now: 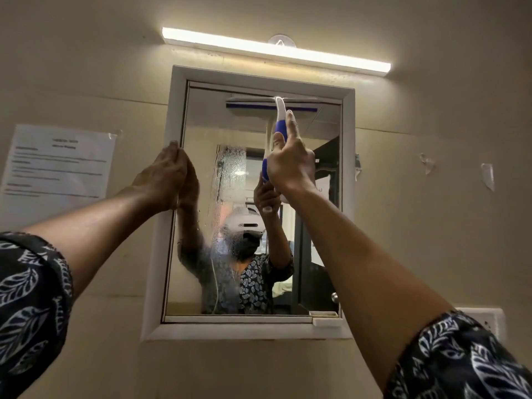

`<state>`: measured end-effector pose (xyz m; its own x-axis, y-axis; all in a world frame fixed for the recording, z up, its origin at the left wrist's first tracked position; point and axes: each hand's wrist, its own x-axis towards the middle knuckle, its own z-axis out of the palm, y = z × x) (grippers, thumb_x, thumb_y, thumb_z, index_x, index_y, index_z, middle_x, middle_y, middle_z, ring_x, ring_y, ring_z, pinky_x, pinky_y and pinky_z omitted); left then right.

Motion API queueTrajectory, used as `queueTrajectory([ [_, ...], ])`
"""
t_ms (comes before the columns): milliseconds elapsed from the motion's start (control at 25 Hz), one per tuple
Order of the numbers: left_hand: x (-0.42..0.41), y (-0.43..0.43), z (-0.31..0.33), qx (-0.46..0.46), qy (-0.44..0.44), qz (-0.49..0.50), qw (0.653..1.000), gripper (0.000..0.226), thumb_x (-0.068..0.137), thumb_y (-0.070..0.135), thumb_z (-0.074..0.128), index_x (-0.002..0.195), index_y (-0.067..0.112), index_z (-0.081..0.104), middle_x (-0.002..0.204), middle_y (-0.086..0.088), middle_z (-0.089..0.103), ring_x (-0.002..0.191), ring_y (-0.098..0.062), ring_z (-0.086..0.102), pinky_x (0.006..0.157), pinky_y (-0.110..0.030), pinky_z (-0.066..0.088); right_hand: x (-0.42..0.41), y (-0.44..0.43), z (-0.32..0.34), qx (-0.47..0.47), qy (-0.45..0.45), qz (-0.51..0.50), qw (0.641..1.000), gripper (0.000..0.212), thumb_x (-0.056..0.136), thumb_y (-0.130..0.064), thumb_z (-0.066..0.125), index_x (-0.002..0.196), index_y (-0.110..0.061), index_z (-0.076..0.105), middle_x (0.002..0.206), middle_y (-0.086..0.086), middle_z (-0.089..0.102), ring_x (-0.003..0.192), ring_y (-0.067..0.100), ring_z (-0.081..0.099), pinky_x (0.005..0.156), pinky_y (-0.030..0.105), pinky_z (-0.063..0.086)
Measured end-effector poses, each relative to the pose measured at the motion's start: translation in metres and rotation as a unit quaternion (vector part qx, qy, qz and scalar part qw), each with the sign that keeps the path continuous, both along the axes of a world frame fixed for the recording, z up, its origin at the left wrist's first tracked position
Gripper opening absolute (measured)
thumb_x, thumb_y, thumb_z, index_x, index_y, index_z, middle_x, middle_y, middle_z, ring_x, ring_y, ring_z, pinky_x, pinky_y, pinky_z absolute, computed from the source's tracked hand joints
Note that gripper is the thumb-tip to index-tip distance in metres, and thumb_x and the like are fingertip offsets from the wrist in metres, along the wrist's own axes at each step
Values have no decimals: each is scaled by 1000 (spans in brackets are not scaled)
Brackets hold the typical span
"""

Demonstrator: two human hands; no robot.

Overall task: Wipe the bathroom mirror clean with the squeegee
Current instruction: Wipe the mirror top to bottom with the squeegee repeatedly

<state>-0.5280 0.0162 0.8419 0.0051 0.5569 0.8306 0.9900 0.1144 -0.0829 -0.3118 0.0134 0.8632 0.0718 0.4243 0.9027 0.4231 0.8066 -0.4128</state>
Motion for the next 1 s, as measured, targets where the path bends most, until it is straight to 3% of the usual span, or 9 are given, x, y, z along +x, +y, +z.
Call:
queueTrajectory([
  [280,-7,2,1,12,26,27,999,103,68,9,79,147,3,12,157,-16,4,145,-30,10,114,-39,23,-19,6,16,3,36,22,999,54,101,-25,34,149,-30,10,117,16,62,65,14,54,58,27,49],
  [480,-21,4,1,-12,35,16,999,112,69,7,79,149,5,1,158,-11,-5,146,-26,4,115,-35,17,-19,7,15,-12,25,4,1000,56,100,-23,36,149,-31,8,116,11,61,58,2,44,44,13,31],
  [600,-26,6,1,-18,31,10,999,116,66,6,80,149,7,0,158,-9,-7,146,-25,3,115,-36,18,-20,4,5,-19,16,-7,1000,56,101,-25,34,149,-31,7,115,10,61,59,2,44,47,13,33],
  [720,-27,7,1,-14,28,1,1000,115,64,5,81,149,7,3,158,-9,-5,146,-26,4,115,-38,20,-23,-4,-22,-28,-1,9,1000,57,100,-27,34,149,-30,5,90,4,58,65,10,51,58,21,42],
  [800,-27,7,1,-12,25,-2,1000,115,64,5,81,149,7,3,158,-8,-5,146,-26,4,115,-38,20,-25,-9,-48,-40,-11,-4,999,55,101,-31,31,149,-33,4,78,-5,45,60,3,44,53,16,36],
  [880,-28,7,0,-14,24,-3,1000,116,65,4,80,149,7,0,158,-8,-6,146,-24,2,115,-36,18,-26,-14,-79,-59,-26,-27,998,56,100,-33,30,148,-36,1,82,-9,41,57,-3,36,53,9,29],
  [1000,-29,9,-1,-5,27,-3,1000,114,66,1,79,149,7,0,158,-8,-6,146,-24,2,115,-36,18,-26,-21,-125,-97,-38,-11,995,57,100,-34,29,147,-39,-3,92,-4,49,62,-1,46,61,11,40],
])
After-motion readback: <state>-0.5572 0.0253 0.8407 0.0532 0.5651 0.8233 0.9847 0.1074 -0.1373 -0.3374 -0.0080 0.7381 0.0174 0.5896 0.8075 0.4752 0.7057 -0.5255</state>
